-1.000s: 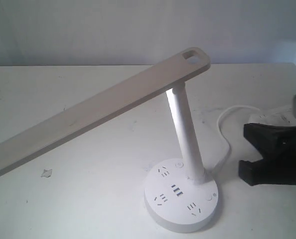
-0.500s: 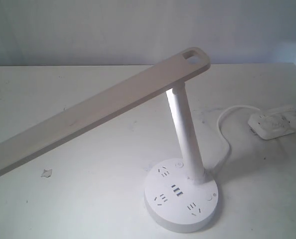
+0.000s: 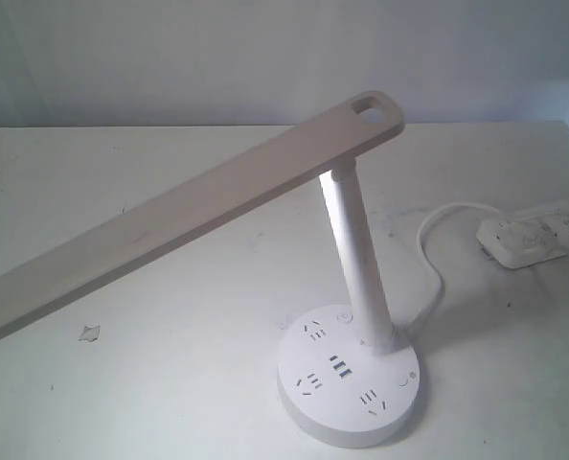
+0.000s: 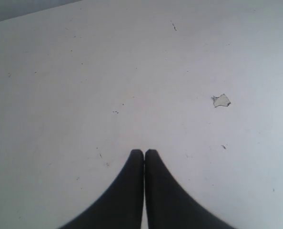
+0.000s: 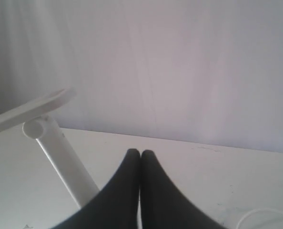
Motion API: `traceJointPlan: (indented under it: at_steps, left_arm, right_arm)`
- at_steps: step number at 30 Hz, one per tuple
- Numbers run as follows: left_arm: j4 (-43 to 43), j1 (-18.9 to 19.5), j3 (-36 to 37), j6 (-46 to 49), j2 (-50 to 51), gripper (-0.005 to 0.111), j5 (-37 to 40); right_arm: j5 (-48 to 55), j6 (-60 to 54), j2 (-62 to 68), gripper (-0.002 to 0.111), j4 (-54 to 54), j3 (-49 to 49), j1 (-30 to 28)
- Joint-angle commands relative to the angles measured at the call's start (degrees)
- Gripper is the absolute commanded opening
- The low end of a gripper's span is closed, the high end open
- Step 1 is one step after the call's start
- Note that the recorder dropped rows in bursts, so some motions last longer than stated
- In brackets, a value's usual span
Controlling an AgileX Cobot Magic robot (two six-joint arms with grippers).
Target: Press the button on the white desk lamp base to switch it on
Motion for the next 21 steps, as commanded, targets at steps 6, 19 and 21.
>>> traceJointPlan:
  at_steps: [6,19,21]
  left_arm:
    - [-0.33,-0.51,0.19,-0.14,-0.22,0.0,0.07]
    - [-0.33,-0.51,0.19,-0.14,-0.22,0.0,0.07]
    - [-0.33,-0.51,0.19,-0.14,-0.22,0.0,0.07]
  right_arm:
    - [-4.45,-0.63,-4.62,0.0,-0.17,0.21,-15.08]
    - [-3.06,-0.63,-11.42,0.0,-0.17,0.21,-26.43]
    - [-3.28,-0.63,-11.4,0.0,-0.17,0.21,-26.43]
